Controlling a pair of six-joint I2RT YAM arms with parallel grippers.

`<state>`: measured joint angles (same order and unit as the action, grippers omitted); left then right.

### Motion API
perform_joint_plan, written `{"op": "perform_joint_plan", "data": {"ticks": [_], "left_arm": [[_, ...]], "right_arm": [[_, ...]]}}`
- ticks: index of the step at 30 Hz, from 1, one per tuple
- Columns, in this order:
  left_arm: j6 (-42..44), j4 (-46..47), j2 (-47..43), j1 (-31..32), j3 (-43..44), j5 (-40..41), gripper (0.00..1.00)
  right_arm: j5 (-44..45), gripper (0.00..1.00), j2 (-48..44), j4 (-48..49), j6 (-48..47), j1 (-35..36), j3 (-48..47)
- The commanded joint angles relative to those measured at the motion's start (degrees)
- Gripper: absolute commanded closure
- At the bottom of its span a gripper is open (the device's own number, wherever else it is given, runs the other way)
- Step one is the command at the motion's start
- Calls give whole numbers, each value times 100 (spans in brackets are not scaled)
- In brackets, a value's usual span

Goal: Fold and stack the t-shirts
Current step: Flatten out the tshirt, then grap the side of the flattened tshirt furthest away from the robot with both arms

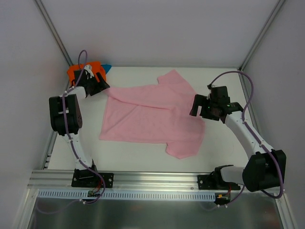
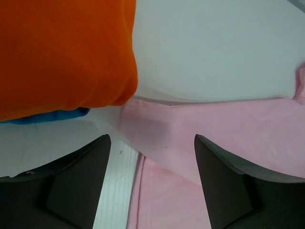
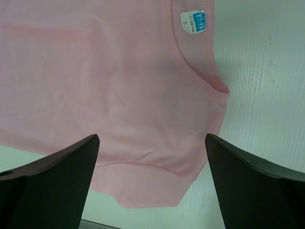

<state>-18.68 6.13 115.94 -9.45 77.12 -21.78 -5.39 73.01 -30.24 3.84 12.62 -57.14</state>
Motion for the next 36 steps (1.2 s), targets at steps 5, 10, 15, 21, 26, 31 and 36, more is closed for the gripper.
{"op": "perform_joint_plan", "data": {"ticks": [5, 10, 15, 21, 26, 31, 36], "left_arm": [[-171, -121, 218, -74, 620, -670, 29], [-49, -462, 429, -100, 988, -626, 29], [92, -752, 482, -92, 1103, -372, 29], [233, -956, 543, -135, 971, -142, 30], [250, -1184, 737, -127, 1260, -151, 30], [277, -1377, 1000, -136, 1586, -204, 32], [294, -1237, 1053, -136, 1657, -300, 43]], "right_arm": [[-68, 1, 99, 80, -6, -32, -139], [-33, 1, 82, 27, -50, -40, -174], [-15, 1, 90, -8, -76, -49, -200], [-85, 0, 125, 36, -23, -49, -227], [-59, 0, 73, 9, -41, -49, -209], [-59, 1, 73, -35, -58, -84, -262], [-76, 1, 161, -35, -94, -93, -297]]}}
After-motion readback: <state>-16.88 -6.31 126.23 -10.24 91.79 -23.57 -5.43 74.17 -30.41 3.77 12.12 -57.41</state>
